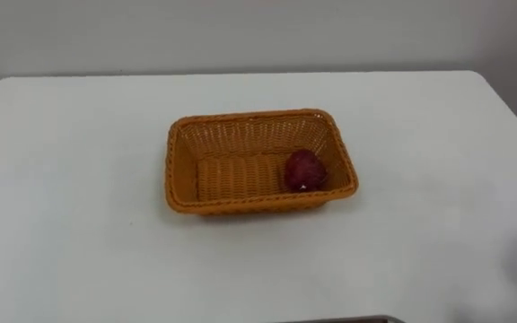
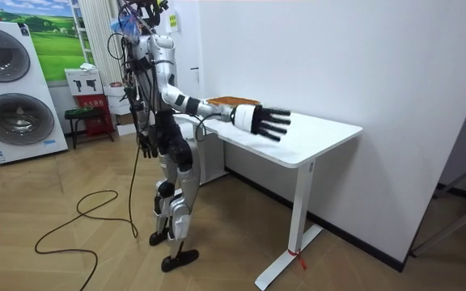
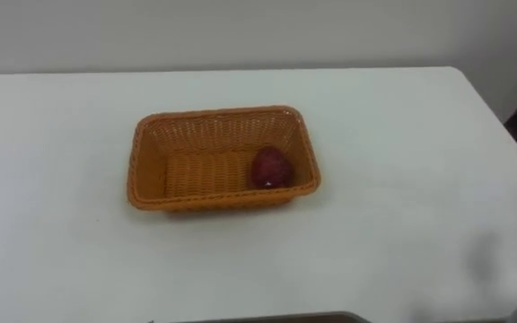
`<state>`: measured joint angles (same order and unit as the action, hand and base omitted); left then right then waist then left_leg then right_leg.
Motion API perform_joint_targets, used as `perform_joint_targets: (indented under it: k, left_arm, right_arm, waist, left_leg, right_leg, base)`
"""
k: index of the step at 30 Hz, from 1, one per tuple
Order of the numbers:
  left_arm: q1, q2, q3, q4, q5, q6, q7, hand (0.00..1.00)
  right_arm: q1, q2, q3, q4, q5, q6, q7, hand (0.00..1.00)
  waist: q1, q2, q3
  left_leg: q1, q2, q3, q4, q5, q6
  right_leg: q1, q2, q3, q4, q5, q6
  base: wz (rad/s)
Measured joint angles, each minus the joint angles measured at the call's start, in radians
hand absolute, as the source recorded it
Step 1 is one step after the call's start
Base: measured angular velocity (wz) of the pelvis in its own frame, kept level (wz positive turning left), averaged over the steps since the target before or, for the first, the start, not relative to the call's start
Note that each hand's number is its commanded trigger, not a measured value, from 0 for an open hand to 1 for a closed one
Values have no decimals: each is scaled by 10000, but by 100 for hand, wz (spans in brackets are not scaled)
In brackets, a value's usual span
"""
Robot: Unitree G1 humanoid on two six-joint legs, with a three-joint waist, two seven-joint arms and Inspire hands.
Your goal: Pick and place apple
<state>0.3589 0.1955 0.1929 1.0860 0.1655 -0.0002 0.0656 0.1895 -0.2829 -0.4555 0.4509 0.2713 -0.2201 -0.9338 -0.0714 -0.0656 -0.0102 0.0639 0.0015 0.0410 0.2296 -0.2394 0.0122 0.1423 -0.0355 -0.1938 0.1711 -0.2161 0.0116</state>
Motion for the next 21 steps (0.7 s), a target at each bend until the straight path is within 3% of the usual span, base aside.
perform_joint_targets:
  k: [4, 6, 9, 11, 21]
  left_arm:
    - [-9, -22, 22, -81, 30, 6, 110, 0]
    - [-9, -109, 19, -47, 60, 9, 115, 0]
    - [-110, -164, 5, -48, 403, 39, 115, 0]
    - [-188, -257, -52, -44, 432, 69, 114, 0]
    - [-374, -260, -619, 42, 431, 494, 100, 0]
  right_arm:
    - [319, 142, 435, 2819, 174, 155, 200, 0]
    - [418, 296, 925, 4148, 260, 429, 592, 0]
    - [675, 629, 1644, 5016, 198, 497, 1036, 0]
    - [602, 795, 2264, 5842, -258, 740, 1708, 0]
    - [375, 892, 4128, 7563, -1158, 1866, 4359, 0]
  waist:
    - [53, 48, 7]
    - [266, 95, 38]
    - [443, 142, 74]
    - [543, 173, 92]
    - [655, 292, 109]
  left_leg:
    - [32, 9, 50, 59, 0, 0]
    - [101, 28, 175, 44, 0, 0]
    - [128, 26, 175, 5, -1, 1]
    - [156, 17, 230, -21, -5, 7]
    - [167, 8, 276, 39, -23, 30]
  right_leg:
    - [12, -1, 44, 6, 3, -5]
    - [16, 10, 167, 4, 11, -19]
    - [25, 29, 357, 5, 11, -22]
    - [26, 32, 490, 13, 11, -23]
    - [-30, 34, 532, -18, 13, -26]
  base:
    - [-4]
    - [-16]
    - [-4]
    - [-6]
    - [-1]
